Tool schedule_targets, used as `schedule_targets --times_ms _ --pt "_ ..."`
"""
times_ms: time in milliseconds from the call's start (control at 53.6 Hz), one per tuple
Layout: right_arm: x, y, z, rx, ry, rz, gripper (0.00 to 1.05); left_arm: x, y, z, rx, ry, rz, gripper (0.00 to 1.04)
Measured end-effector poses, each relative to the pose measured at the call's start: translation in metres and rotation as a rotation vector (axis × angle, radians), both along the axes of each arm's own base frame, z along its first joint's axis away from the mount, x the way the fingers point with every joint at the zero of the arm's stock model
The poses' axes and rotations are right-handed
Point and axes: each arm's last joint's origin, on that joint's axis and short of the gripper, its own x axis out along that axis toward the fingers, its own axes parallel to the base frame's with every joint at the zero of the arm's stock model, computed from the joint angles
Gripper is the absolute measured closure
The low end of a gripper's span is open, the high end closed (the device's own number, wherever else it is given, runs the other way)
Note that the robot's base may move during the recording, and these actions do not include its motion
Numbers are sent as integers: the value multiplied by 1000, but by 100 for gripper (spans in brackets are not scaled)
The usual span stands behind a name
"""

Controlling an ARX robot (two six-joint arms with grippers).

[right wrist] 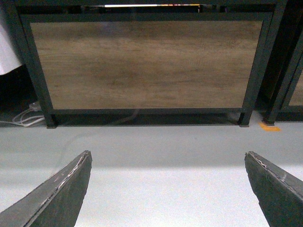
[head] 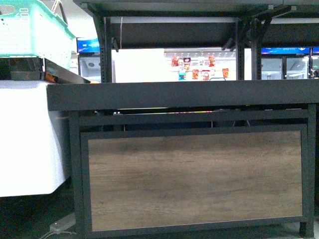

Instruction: Pick lemon from shelf

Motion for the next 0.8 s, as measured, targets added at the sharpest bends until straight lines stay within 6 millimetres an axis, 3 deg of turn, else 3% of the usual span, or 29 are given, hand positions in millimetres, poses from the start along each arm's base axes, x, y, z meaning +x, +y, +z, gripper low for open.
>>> schedule_targets --times_ms 802 --pt "0 0 0 0 0 0 7 0 0 0 0 0 0 8"
